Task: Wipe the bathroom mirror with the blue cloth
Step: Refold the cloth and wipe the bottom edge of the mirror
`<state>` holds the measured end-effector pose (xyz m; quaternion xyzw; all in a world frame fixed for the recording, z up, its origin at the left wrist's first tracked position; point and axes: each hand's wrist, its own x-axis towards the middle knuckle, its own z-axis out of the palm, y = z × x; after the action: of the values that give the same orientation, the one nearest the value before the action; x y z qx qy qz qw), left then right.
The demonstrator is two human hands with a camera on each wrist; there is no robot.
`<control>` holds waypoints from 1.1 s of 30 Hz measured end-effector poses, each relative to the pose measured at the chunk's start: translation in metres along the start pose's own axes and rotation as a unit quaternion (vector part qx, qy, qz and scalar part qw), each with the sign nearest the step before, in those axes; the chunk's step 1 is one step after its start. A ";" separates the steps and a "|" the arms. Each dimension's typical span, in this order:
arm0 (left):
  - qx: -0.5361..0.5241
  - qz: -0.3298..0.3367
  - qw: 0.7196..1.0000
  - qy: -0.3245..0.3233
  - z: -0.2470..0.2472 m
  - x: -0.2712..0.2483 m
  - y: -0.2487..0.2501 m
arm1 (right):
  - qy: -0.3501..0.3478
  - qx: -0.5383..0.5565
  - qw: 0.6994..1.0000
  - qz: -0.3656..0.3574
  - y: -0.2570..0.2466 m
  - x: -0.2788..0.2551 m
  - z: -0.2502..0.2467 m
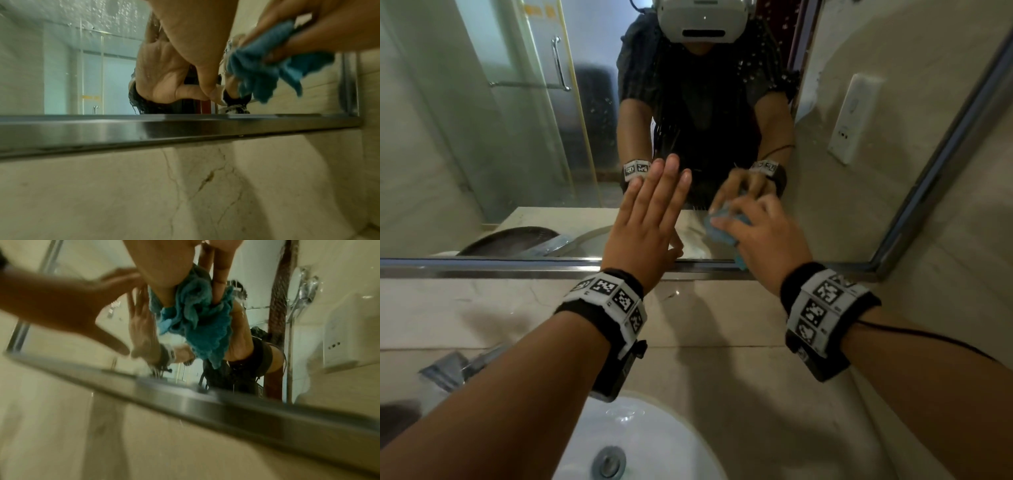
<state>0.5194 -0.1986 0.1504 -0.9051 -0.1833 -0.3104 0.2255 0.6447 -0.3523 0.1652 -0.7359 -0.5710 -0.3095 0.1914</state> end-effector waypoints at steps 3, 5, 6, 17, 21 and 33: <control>0.003 0.013 1.000 -0.013 -0.003 -0.003 -0.010 | 0.092 0.048 0.992 0.071 -0.013 0.045 -0.030; -0.010 0.004 1.000 -0.014 0.000 -0.003 -0.009 | 0.159 0.057 0.981 0.091 -0.018 0.066 -0.039; -0.017 -0.004 1.000 -0.013 0.002 -0.002 -0.007 | 0.172 0.051 0.980 0.090 -0.019 0.069 -0.035; 0.004 -0.023 1.000 -0.004 0.008 -0.001 0.002 | -0.030 -0.021 0.999 -0.034 -0.014 -0.009 0.023; 0.002 -0.024 1.000 -0.002 0.010 -0.001 0.002 | 0.135 0.051 0.988 0.051 -0.021 0.041 -0.009; 0.007 -0.029 1.000 0.004 0.009 -0.001 0.007 | -0.068 0.002 0.997 -0.032 -0.001 -0.035 0.033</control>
<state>0.5264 -0.2001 0.1409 -0.8965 -0.2105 -0.3195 0.2233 0.6460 -0.3562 0.1178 -0.7365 -0.6062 -0.2635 0.1434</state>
